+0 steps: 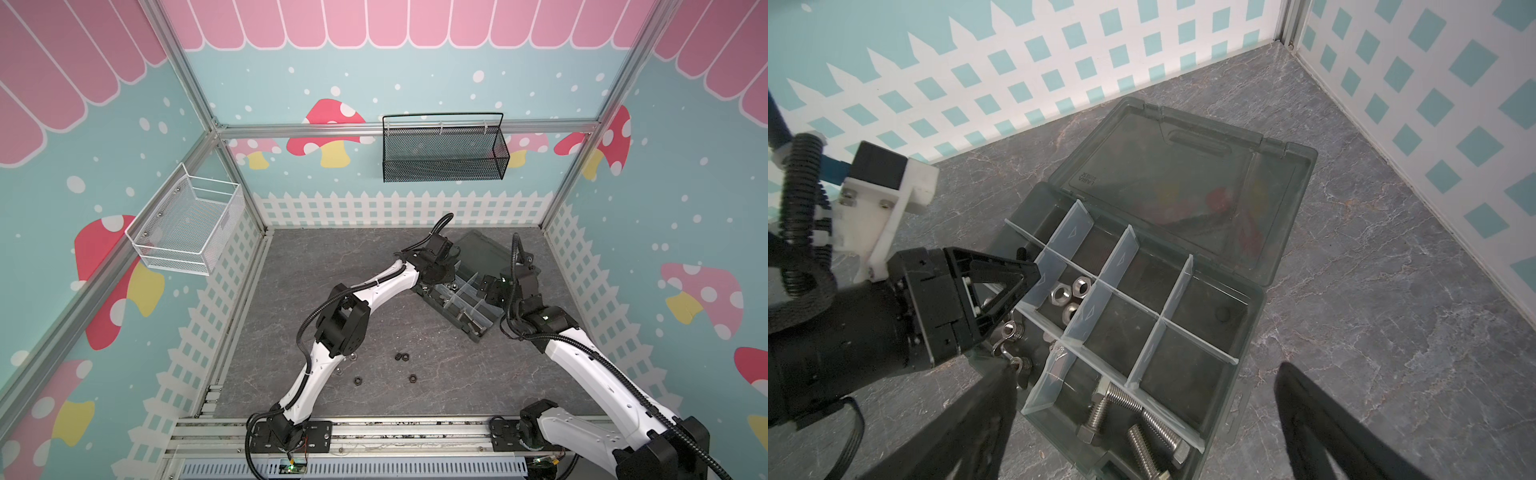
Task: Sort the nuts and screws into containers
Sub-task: 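Open the left gripper to drop the nut into the nut compartment, then move the left gripper back toward the pile while the right reaches a silver nut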
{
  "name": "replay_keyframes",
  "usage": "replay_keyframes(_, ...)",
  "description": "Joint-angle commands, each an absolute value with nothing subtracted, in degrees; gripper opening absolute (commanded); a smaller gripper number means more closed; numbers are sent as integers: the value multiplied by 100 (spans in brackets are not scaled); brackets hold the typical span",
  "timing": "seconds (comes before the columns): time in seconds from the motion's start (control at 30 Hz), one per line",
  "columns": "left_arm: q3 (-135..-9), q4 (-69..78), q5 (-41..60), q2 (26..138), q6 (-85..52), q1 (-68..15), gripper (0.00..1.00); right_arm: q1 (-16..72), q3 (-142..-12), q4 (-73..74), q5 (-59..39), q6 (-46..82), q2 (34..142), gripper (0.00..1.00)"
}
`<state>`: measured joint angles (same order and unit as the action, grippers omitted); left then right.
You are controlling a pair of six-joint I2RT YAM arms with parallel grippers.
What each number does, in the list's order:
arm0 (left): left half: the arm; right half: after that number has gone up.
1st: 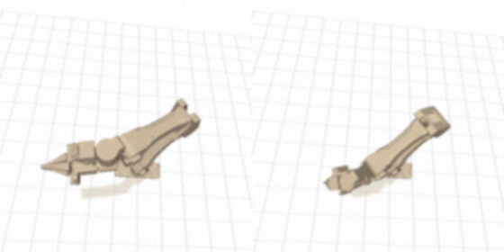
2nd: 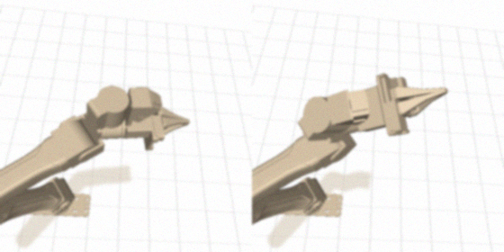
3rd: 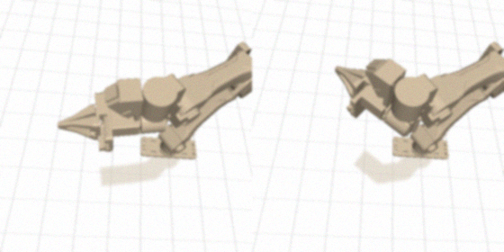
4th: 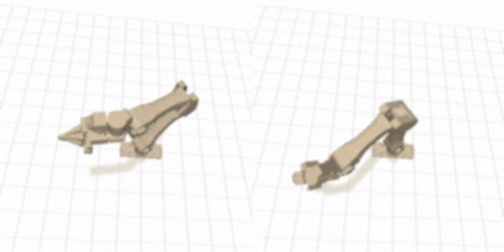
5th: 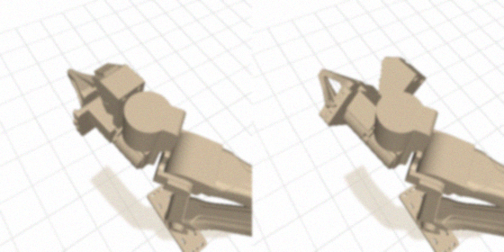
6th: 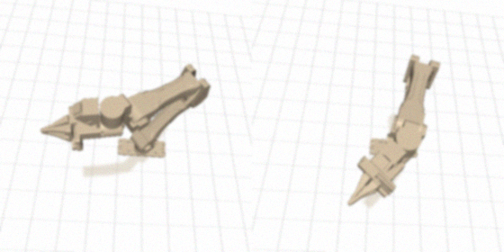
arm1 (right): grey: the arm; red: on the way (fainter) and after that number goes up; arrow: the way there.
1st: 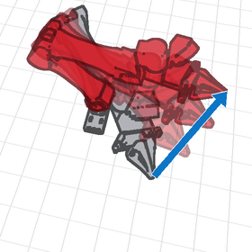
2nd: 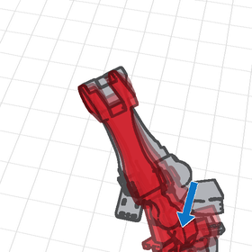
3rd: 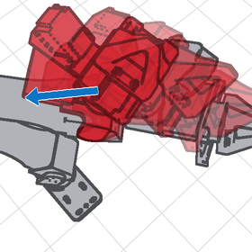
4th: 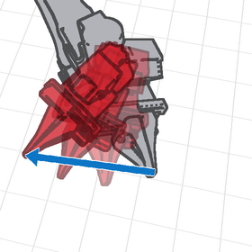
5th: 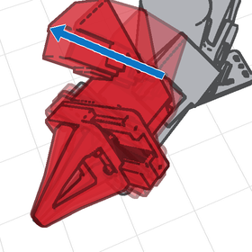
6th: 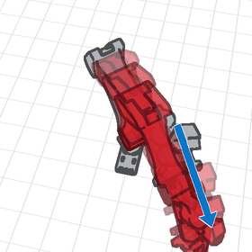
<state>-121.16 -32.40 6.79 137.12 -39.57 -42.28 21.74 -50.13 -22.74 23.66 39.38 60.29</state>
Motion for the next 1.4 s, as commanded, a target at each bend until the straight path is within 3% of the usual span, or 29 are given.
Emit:
replay_keyframes(0.0,-12270,-3331,747,13842,-3866,-4366,34,2162,-4931,-2209,2395,4008,5907,98)
replay_keyframes(0.17,-12202,-3333,756,13756,-3869,-4377,36,2162,-4940,-2196,2397,3959,5880,98)
replay_keyframes(0.37,-11983,-3340,559,13292,-3782,-4377,46,2162,-4891,-2128,2287,3878,5823,98)
replay_keyframes(0.57,-11308,-3183,208,12527,-3734,-4369,64,2162,-4834,-1993,2128,3752,5739,98)
replay_keyframes(0.8,-9682,-2732,-435,11189,-3851,-4336,100,2171,-4801,-1921,1909,3635,5722,98)
replay_keyframes(1.13,-6962,-2302,-1110,9080,-4482,-3920,100,2390,-4719,-1628,1392,3590,5884,97)
replay_keyframes(1.37,-5056,-2351,-1485,7272,-5132,-3263,100,3336,-5073,-1632,1573,3602,6673,92)
